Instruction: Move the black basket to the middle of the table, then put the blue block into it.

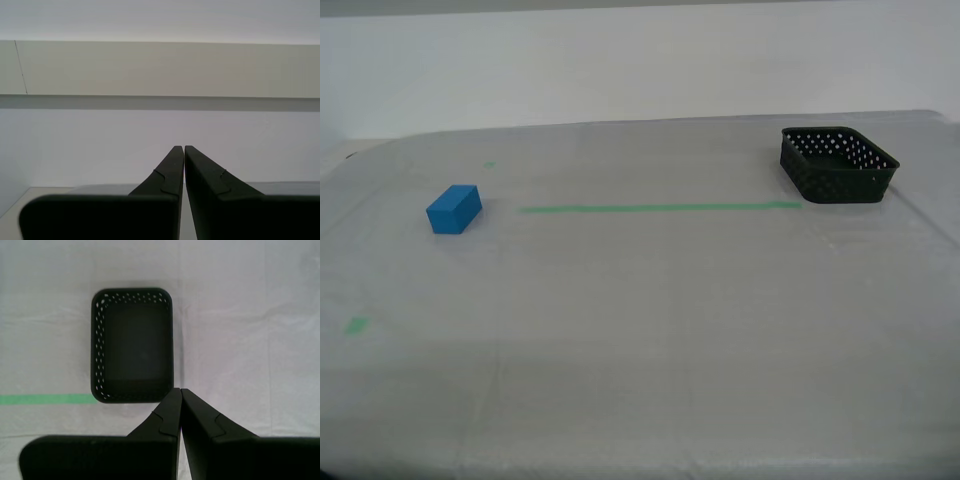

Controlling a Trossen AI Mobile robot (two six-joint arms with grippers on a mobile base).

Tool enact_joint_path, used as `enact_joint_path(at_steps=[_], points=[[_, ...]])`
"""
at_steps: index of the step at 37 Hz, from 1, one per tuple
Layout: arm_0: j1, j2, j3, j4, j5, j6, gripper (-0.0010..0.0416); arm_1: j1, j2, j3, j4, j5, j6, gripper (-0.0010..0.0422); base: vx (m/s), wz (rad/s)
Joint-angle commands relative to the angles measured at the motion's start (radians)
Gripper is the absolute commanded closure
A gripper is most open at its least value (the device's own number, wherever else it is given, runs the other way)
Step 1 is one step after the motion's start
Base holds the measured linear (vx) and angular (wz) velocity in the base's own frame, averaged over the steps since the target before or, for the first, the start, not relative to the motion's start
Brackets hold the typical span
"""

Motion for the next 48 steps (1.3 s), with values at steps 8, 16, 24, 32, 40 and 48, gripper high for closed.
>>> enact_joint_path(at_steps=[8, 16, 24, 32, 40, 48], points=[[-0.011, 0.117, 0.104, -0.117, -0.008, -0.039, 0.0406, 0.0, 0.0, 0.0, 0.004, -0.001, 0.002, 0.0412, 0.0, 0.0], [-0.01, 0.126, 0.106, -0.053, 0.003, -0.072, 0.0406, 0.0, 0.0, 0.0, 0.005, -0.001, 0.002, 0.0412, 0.0, 0.0], [-0.01, 0.124, 0.106, -0.033, 0.027, -0.107, 0.0406, 0.0, 0.0, 0.0, 0.005, -0.001, 0.002, 0.0412, 0.0, 0.0], [-0.009, 0.124, 0.106, -0.04, 0.021, -0.071, 0.0406, 0.0, 0.0, 0.0, 0.005, -0.001, 0.002, 0.0412, 0.0, 0.0], [-0.009, 0.124, 0.105, -0.064, 0.02, -0.044, 0.0383, 0.0, 0.0, 0.0, 0.005, -0.001, 0.002, 0.0412, 0.0, 0.0], [-0.009, 0.126, 0.094, -0.06, 0.02, -0.044, 0.0315, 0.0, 0.0, 0.0, 0.005, -0.001, 0.002, 0.0412, 0.0, 0.0]])
